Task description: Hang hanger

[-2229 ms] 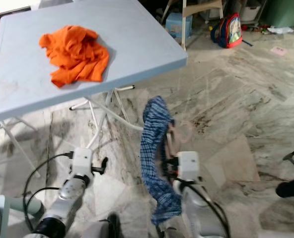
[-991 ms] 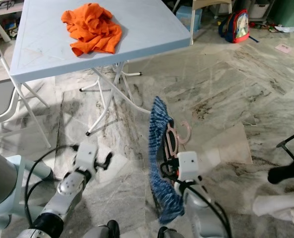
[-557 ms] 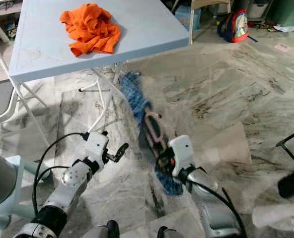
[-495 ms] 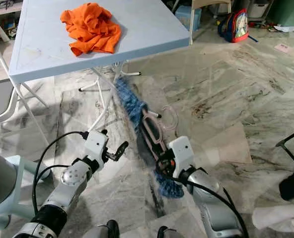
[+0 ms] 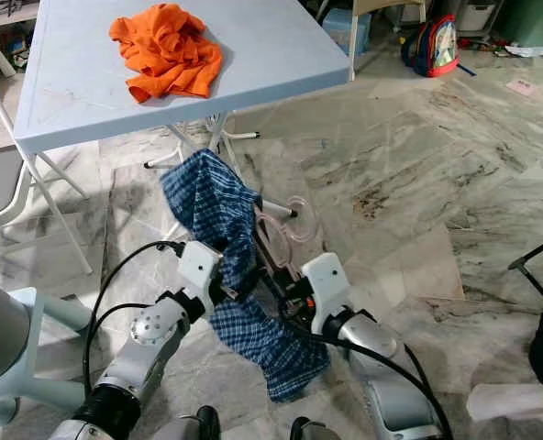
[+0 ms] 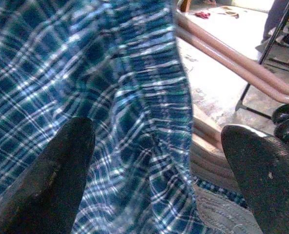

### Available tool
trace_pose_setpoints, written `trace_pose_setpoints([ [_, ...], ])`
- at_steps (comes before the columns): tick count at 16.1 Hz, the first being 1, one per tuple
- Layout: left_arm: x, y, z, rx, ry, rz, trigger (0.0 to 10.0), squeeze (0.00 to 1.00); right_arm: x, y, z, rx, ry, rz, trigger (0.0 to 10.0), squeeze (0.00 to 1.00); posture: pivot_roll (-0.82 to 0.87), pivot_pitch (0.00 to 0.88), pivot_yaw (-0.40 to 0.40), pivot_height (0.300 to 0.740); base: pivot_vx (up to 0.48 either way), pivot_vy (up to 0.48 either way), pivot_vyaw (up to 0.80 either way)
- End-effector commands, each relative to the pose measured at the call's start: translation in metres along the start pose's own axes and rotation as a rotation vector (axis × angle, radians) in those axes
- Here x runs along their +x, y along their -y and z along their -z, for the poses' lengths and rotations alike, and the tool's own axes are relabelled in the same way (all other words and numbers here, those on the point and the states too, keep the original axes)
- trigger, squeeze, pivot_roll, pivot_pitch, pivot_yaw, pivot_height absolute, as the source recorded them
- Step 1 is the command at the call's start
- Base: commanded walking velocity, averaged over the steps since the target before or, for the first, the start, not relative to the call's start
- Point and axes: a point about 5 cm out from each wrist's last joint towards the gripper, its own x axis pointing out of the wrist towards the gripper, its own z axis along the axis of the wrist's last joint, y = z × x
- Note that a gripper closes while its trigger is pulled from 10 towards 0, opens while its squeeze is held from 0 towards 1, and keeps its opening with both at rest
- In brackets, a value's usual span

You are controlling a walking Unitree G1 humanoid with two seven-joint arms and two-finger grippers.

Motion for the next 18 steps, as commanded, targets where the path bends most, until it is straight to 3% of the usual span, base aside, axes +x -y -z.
trace_pose_setpoints([
  [1, -0.004, 0.0, 0.005, -0.008, -0.024, 0.011, 10.0, 1.0, 0.001, -0.005, -0.009, -0.015, 0.033, -0.014, 10.0, 0.0, -0.01, 0.228, 0.043, 0.74, 0.0, 0.0, 0.0],
  [2, -0.003, 0.001, 0.001, -0.022, -0.004, 0.029, 10.0, 0.0, 0.002, -0.005, -0.011, -0.014, 0.039, -0.02, 10.0, 0.0, -0.01, 0.227, 0.044, 0.74, 0.0, 0.0, 0.0],
  [9, 0.002, -0.014, -0.005, -0.028, -0.007, -0.059, 10.0, 0.0, -0.001, -0.02, -0.007, -0.037, 0.004, -0.132, 10.0, 0.0, -0.01, 0.221, 0.049, 0.74, 0.0, 0.0, 0.0],
  [10, 0.001, -0.017, -0.004, -0.024, -0.013, -0.073, 1.5, 0.0, -0.001, -0.019, -0.006, -0.036, 0.002, -0.126, 10.0, 0.0, -0.02, 0.221, 0.052, 0.74, 0.0, 0.0, 0.0],
  [11, 0.001, -0.019, -0.003, -0.025, -0.014, -0.082, 0.0, 0.0, -0.001, -0.019, -0.007, -0.029, 0.006, -0.129, 10.0, 0.0, -0.02, 0.221, 0.052, 0.74, 0.0, 0.0, 0.0],
  [18, 0.002, -0.022, -0.003, -0.019, -0.015, -0.096, 0.0, 0.0, 0.001, -0.014, -0.007, -0.095, -0.01, -0.072, 10.0, 0.0, -0.02, 0.219, 0.058, 0.74, 0.0, 0.0, 0.0],
])
